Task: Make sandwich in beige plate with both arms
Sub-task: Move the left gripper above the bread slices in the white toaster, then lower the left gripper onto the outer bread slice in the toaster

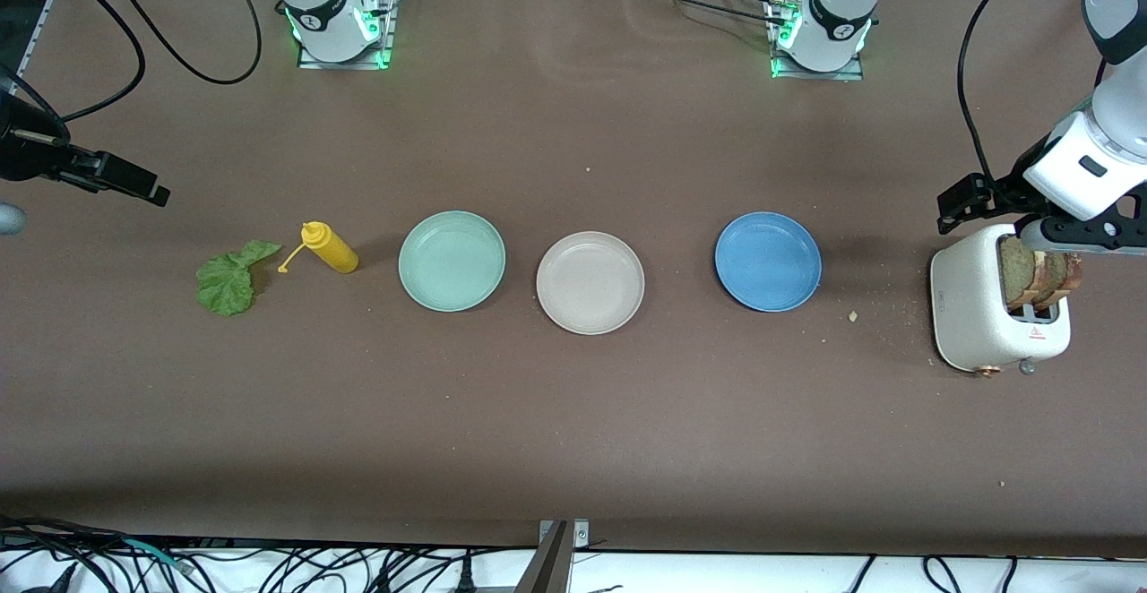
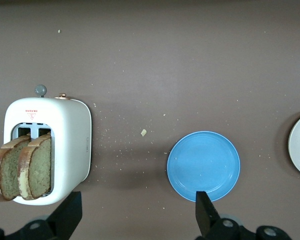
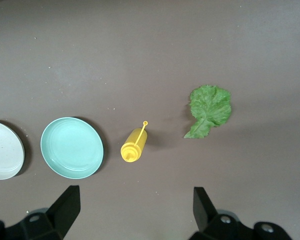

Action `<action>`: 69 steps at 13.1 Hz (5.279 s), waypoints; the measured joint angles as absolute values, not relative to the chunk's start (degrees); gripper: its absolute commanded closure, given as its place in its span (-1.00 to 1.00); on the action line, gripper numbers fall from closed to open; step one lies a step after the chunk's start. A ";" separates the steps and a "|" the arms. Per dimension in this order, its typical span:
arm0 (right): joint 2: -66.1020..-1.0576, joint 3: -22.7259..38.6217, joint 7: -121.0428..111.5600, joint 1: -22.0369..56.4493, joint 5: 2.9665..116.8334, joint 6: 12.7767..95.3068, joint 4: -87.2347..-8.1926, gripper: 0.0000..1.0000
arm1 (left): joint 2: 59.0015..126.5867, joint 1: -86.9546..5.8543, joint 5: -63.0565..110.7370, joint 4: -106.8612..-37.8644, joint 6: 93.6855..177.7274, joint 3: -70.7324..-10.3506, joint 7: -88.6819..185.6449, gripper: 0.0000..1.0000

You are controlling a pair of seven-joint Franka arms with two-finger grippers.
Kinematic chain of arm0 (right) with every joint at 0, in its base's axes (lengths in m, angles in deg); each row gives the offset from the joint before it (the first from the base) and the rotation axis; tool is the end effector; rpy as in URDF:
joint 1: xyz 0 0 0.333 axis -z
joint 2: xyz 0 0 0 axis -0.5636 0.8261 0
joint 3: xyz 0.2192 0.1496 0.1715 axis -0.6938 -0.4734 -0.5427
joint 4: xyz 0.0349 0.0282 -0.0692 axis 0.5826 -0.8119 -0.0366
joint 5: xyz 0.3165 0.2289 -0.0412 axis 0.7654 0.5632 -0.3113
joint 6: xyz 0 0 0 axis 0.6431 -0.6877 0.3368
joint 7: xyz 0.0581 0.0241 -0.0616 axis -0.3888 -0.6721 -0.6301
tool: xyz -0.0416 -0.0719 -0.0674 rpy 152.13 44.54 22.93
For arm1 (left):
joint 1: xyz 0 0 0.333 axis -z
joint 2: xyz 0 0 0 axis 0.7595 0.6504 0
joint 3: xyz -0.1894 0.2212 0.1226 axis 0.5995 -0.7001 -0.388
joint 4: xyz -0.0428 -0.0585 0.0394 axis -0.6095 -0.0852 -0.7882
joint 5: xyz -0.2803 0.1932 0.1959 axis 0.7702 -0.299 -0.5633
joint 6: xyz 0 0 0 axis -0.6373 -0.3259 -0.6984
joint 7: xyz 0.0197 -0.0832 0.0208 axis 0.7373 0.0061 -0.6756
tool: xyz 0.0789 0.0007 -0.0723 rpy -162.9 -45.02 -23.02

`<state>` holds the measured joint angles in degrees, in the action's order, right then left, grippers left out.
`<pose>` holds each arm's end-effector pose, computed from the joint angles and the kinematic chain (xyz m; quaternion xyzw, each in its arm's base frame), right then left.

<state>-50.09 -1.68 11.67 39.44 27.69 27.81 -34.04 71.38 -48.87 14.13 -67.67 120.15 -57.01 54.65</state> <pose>0.5896 -0.0036 0.5939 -0.9928 0.1079 0.0301 0.0432 0.5895 -0.0222 0.5597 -0.9996 0.0188 -0.0201 0.0047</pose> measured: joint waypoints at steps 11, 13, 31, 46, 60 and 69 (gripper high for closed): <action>-50.09 -1.43 11.58 39.47 27.67 28.15 -34.04 -1.00 | 71.56 -48.89 14.13 -67.67 120.15 -57.01 54.65 -1.00; -50.09 -1.42 11.57 39.47 27.14 28.11 -34.04 -1.00 | 71.56 -49.06 14.13 -67.67 120.15 -57.12 54.65 -1.00; -50.08 -1.44 11.27 39.48 24.43 28.19 -34.04 -1.00 | 71.56 -50.10 14.13 -66.27 120.12 -57.80 54.65 -1.00; -50.05 -1.48 11.24 39.46 24.43 28.24 -34.08 -1.00 | 71.56 -50.28 14.13 -65.87 119.36 -57.50 54.65 -1.00; -50.04 -1.63 8.59 39.44 24.17 29.88 -34.85 -0.99 | 71.56 -50.48 14.13 -64.40 119.32 -57.83 53.23 -1.00; -50.07 -1.63 8.37 39.44 24.13 30.62 -35.48 -0.99 | 74.95 -50.24 14.13 -64.45 118.80 -57.32 50.90 -1.00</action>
